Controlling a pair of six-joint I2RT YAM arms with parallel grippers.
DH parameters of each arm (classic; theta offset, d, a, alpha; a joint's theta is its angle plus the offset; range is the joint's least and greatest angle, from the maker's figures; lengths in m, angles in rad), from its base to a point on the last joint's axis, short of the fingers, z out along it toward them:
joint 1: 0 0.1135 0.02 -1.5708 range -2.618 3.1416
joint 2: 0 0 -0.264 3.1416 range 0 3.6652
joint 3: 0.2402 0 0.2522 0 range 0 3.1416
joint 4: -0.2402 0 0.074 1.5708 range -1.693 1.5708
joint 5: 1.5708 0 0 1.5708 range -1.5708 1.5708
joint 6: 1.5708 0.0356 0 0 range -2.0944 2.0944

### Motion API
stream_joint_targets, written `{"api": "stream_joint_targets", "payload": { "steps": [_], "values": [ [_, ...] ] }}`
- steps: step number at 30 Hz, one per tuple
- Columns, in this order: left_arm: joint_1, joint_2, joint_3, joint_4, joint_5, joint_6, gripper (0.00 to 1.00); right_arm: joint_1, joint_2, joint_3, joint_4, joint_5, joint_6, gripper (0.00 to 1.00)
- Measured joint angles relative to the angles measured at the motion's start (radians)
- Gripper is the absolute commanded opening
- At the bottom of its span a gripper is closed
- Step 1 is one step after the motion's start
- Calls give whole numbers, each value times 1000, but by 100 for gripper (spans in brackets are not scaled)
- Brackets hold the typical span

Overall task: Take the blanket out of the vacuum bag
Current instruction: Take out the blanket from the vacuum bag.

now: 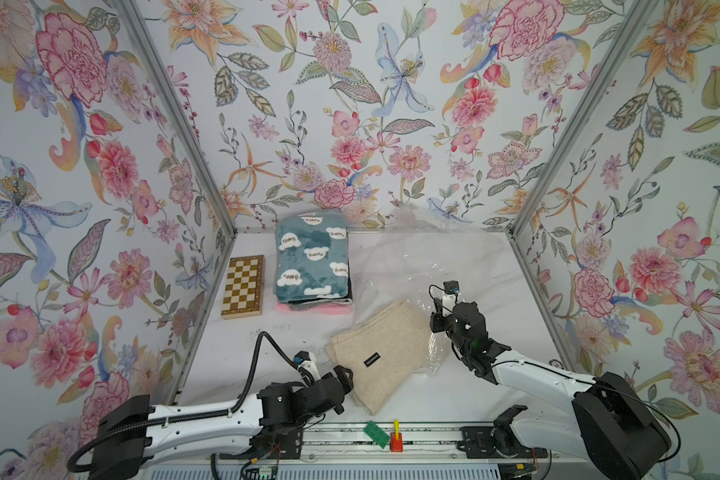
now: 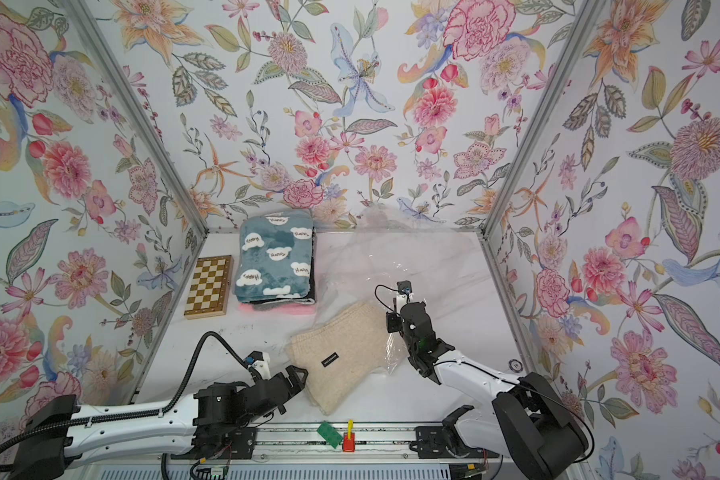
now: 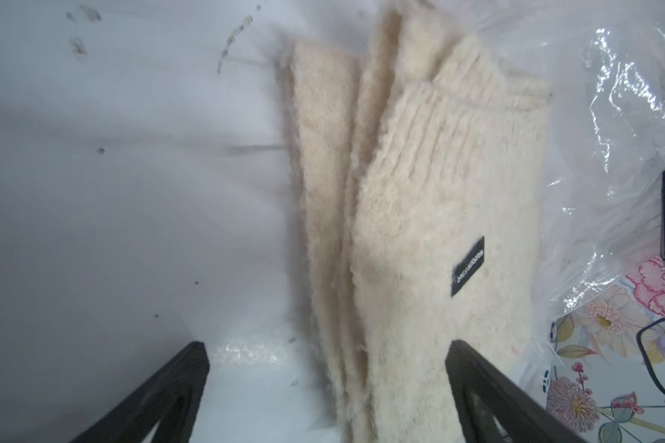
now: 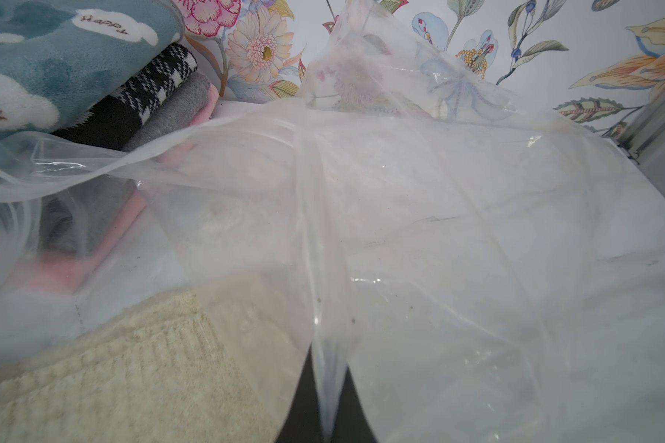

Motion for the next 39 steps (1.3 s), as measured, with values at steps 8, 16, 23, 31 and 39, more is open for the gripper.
{"api": "stream_joint_targets", "payload": {
  "steps": [8, 16, 23, 31, 39],
  "values": [
    [152, 130, -24, 239, 73, 126, 99, -4, 0, 0, 0, -1, 0, 0],
    [176, 373, 6, 576, 183, 200, 94, -4, 0, 0, 0, -16, 0, 0],
    [185, 646, 126, 727, 269, 249, 19, -4, 0, 0, 5, -19, 4, 0],
    [185, 646, 250, 481, 248, 291, 0, -17, -2, 0, 5, -19, 11, 0],
    [192, 348, 254, 254, 221, 341, 0, -50, 8, 2, -22, -16, 26, 0]
  ]
}}
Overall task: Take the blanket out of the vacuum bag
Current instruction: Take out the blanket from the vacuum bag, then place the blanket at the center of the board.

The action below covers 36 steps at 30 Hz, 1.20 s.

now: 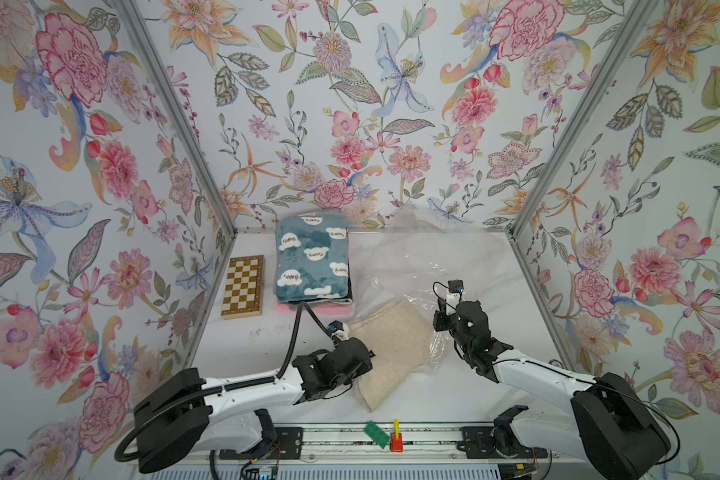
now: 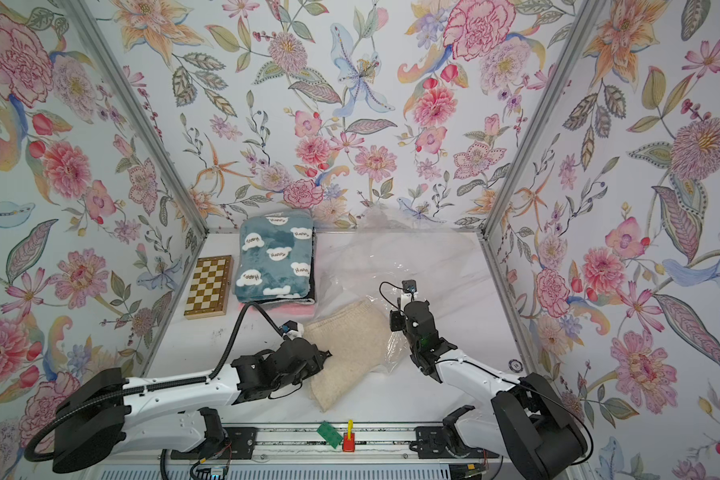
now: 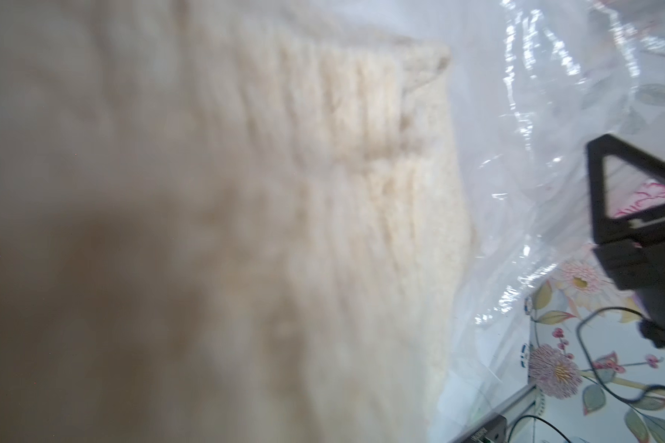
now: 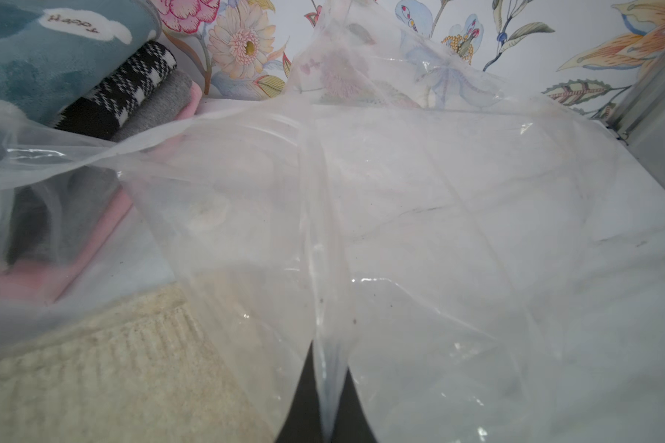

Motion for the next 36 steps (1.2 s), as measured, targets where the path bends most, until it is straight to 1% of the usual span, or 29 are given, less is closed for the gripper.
{"api": "stream_joint_targets", "payload": {
  "steps": [2, 6, 9, 13, 19, 23, 27, 31, 36],
  "values": [
    [5, -43, 8, -21, 7, 21, 0, -3, 8, 4, -9, 1, 3, 0],
    [13, -47, 81, -85, 41, 70, 0, -4, 11, 13, -21, 10, 4, 0],
    [13, -61, 142, -97, 59, 76, 0, -4, 11, 13, -27, 24, 4, 0],
    [13, -114, 210, -106, 53, 37, 0, -4, 11, 13, -29, 32, 4, 0],
    [13, -138, 311, -106, -14, -60, 0, -4, 16, 13, -28, 35, 4, 0],
    [14, -110, 383, -106, -53, -103, 0, -3, 16, 13, -26, 35, 3, 0],
    [14, -38, 547, -132, -82, -107, 0, -3, 16, 13, -25, 35, 2, 0],
    [14, 3, 688, -129, -117, -89, 0, 1, 16, 13, -23, 47, -2, 0],
    [17, 50, 824, -152, -163, -24, 0, 2, 16, 13, -21, 51, -8, 0]
  ]
}}
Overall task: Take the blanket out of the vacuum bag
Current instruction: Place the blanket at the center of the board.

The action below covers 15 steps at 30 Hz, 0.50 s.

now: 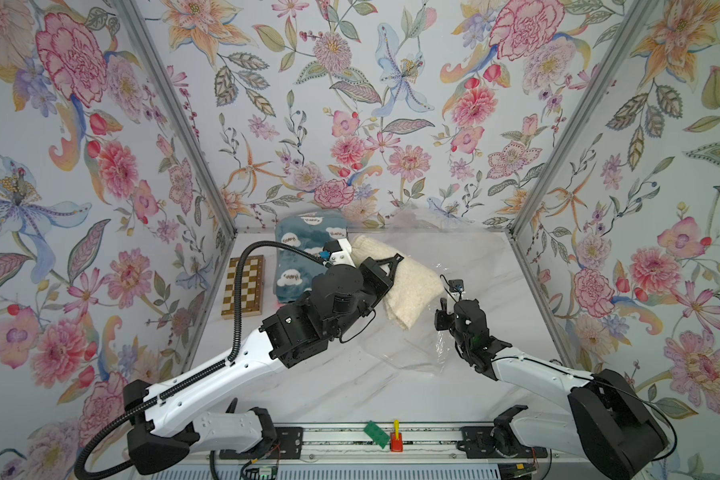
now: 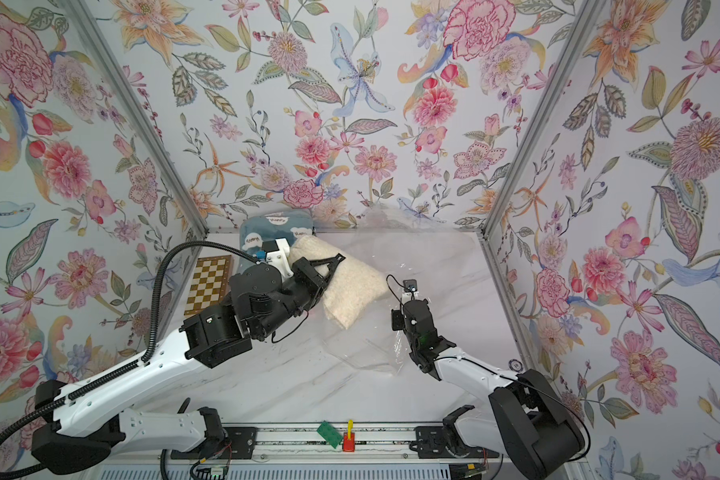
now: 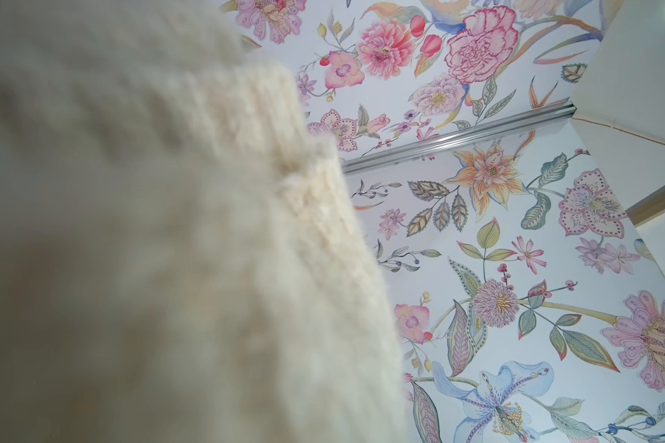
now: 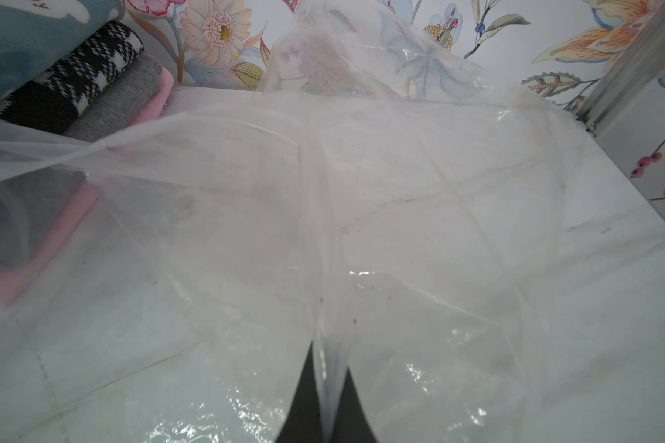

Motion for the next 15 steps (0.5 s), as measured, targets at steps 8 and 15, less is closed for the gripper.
{"api": "stream_joint_targets", "payload": {
  "steps": [8, 15],
  "values": [
    [148, 3, 69, -41, -3, 87, 0, 15, -1, 0, 21, 2, -11, 0],
    [291, 54, 120, -59, 72, 151, 0, 33, -14, -7, 40, -2, -27, 0]
  ]
}}
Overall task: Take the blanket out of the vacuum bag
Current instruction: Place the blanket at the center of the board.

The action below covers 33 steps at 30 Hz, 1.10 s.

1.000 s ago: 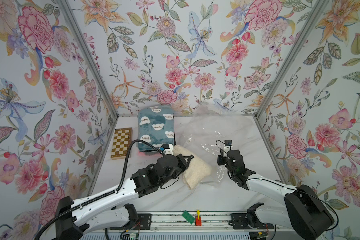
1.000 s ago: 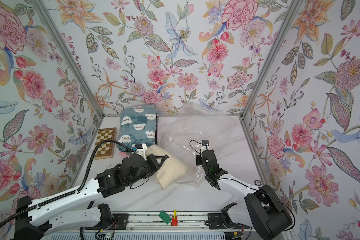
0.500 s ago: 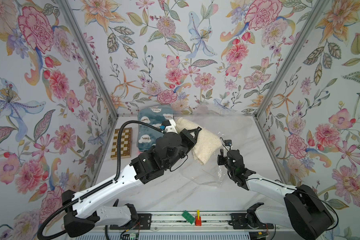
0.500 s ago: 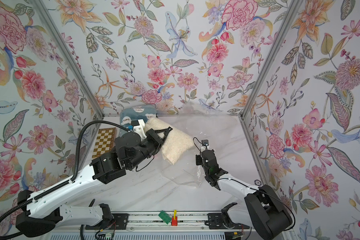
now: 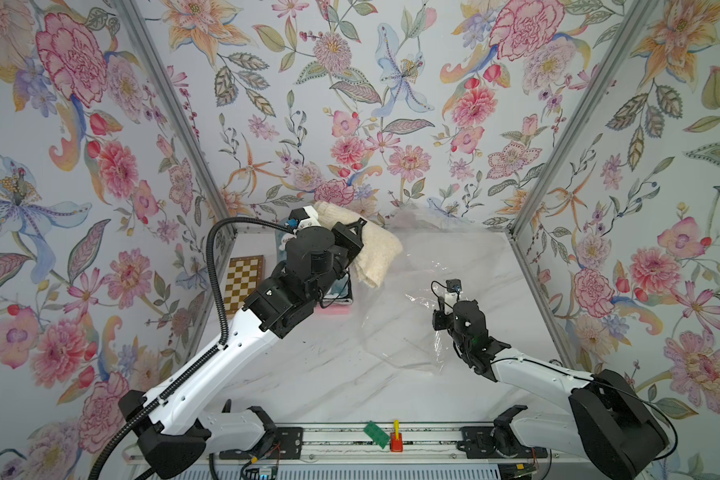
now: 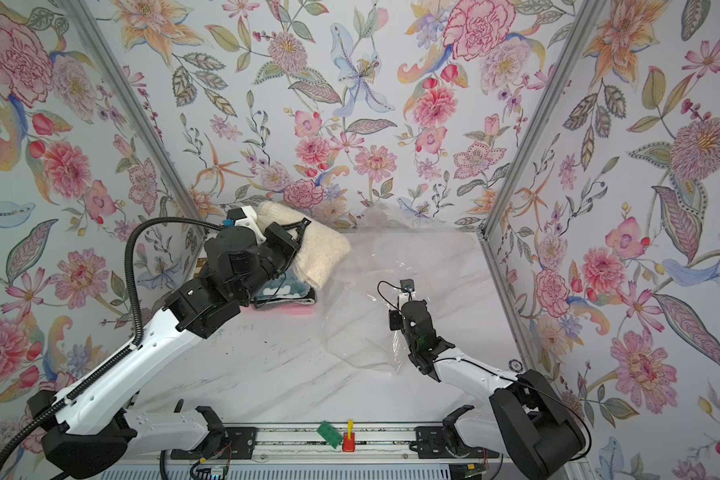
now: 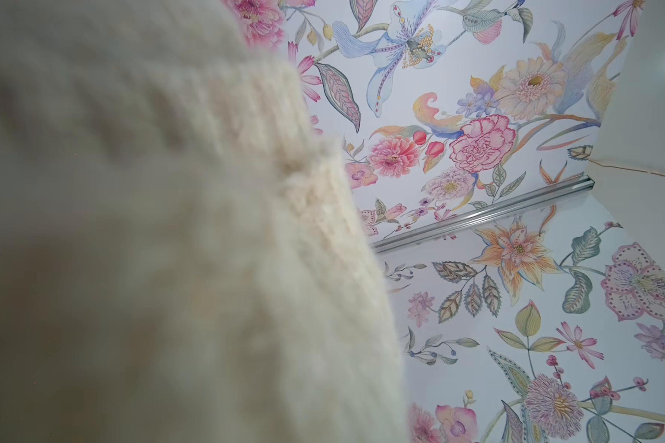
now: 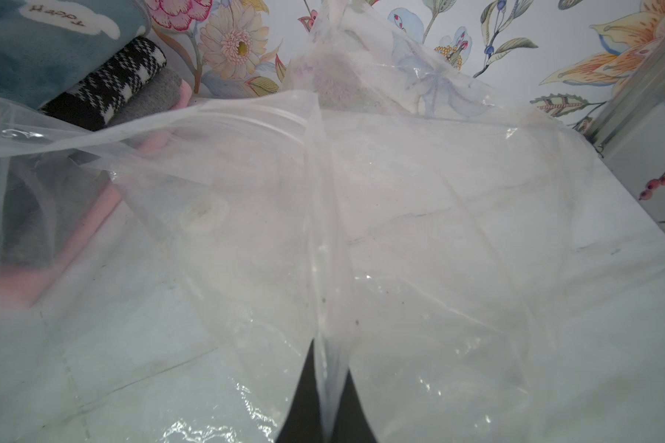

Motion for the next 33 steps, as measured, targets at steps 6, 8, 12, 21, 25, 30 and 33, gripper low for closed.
{"api": "stream_joint_targets", "payload": {
  "steps": [6, 8, 12, 21, 25, 30, 33],
  "values": [
    [76, 83, 124, -35, 44, 68, 0, 23, -54, -29, 47, -24, -18, 0],
    [109, 104, 159, -38, 58, 84, 0, 28, -61, -34, 59, -32, -23, 0],
    [195, 147, 210, -37, 90, 111, 0, 30, -62, -36, 65, -45, -30, 0],
    [343, 317, 279, -23, 150, 190, 0, 30, -62, -36, 66, -53, -34, 0],
    [405, 438, 388, -42, 177, 256, 0, 30, -62, -36, 68, -53, -37, 0],
    [451, 586, 602, -78, 214, 332, 0, 30, -62, -36, 68, -53, -37, 0],
    [478, 662, 716, -90, 248, 355, 0, 30, -62, -36, 68, -54, -37, 0]
  ]
}}
